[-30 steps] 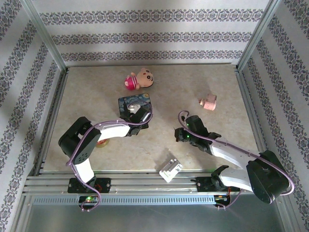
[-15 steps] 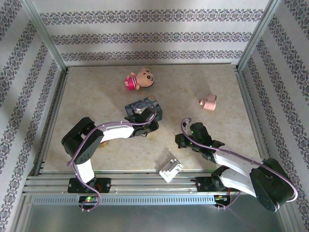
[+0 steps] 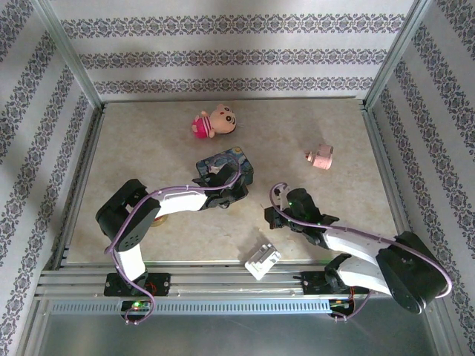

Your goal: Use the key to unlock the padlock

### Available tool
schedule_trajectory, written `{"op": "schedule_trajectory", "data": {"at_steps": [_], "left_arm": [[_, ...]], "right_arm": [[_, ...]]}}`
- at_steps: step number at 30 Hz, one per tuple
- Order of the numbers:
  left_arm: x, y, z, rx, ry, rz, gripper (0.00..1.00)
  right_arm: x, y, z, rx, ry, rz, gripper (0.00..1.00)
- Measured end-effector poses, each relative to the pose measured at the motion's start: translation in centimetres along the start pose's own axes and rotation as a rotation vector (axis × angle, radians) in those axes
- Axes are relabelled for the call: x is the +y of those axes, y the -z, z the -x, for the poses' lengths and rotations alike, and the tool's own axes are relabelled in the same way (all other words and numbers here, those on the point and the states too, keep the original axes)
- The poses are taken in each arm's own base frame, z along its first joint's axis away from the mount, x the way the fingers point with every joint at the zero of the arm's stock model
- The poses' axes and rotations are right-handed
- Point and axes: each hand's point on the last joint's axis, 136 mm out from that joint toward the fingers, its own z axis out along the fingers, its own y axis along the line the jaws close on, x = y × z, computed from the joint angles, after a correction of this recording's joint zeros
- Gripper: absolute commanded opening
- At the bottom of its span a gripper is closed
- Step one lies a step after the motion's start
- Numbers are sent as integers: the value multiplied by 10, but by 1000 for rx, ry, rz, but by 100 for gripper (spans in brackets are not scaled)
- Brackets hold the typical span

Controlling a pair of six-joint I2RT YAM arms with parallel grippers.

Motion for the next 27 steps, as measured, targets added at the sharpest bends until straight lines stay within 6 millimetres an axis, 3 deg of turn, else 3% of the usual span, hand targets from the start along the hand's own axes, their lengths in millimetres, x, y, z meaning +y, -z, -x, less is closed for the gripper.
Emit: {"op": "schedule_trajectory", "data": {"at_steps": [8,17,27], "left_arm": [[-4,-5,-1,9,10,-14,0],[-4,-5,-1,8,10,-14,0],[-5,-5,-1,7,10,-17,0]], "right_arm": [[6,-18,1,-3,33,-18,0],[25,-40,24,-25,44,58,0],[28,-50,20,-13,31,87,0]]}}
